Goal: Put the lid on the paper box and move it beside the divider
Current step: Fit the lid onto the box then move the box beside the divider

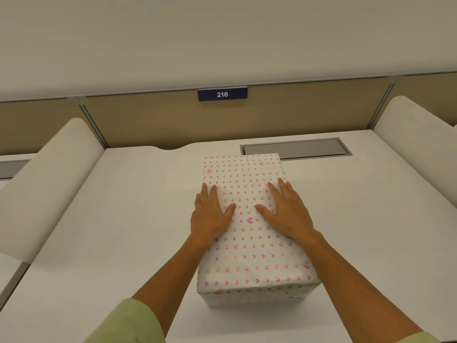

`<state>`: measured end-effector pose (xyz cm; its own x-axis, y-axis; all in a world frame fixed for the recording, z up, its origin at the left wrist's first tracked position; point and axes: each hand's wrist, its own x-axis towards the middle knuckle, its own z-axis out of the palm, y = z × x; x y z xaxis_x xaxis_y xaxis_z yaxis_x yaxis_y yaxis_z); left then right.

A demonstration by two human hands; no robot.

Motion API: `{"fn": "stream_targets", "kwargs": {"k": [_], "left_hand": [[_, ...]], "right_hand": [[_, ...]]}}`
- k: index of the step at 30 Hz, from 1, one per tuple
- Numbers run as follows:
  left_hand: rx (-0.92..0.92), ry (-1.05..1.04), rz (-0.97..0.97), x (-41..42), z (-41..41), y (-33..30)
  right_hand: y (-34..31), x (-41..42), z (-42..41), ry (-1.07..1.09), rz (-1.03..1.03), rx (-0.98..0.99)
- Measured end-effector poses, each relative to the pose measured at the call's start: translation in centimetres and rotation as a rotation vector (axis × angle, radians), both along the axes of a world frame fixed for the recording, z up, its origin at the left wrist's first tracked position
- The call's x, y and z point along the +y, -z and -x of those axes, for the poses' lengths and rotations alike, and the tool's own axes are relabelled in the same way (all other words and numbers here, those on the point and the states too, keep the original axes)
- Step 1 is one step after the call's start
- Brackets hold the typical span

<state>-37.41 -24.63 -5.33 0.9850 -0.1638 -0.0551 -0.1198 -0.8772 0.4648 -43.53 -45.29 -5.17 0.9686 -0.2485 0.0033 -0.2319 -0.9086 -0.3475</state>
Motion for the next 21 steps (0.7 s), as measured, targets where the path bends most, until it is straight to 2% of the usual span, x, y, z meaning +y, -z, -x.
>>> {"fn": "stream_targets", "kwargs": {"k": [2,5,8,11,14,21], "left_hand": [[0.058,-0.036,0.121,0.8,-0.2,-0.2],[0.21,-0.142,0.422,2.1,-0.5,-0.8],[0.43,-0.269,0.678,3.1,-0.1,-0.9],[0.692,-0.365,1.046,3.9,0.6,0.0],[0.817,-0.34,1.204,4.3,1.3,1.4],[0.876,-0.395,1.263,4.7,1.8,2.5]], "right_hand": [[-0.4,-0.7,0.0,0.018,-0.191,-0.044],[-0.9,-2.2,0.4,0.097,-0.589,-0.104],[-0.6,-3.9,1.3,0.245,-1.013,-0.083],[0.8,-5.3,2.4,0.364,-1.364,-0.049],[2.5,-6.0,3.4,0.397,-1.52,0.042],[4.7,-4.2,5.2,0.239,-1.788,0.286]]}}
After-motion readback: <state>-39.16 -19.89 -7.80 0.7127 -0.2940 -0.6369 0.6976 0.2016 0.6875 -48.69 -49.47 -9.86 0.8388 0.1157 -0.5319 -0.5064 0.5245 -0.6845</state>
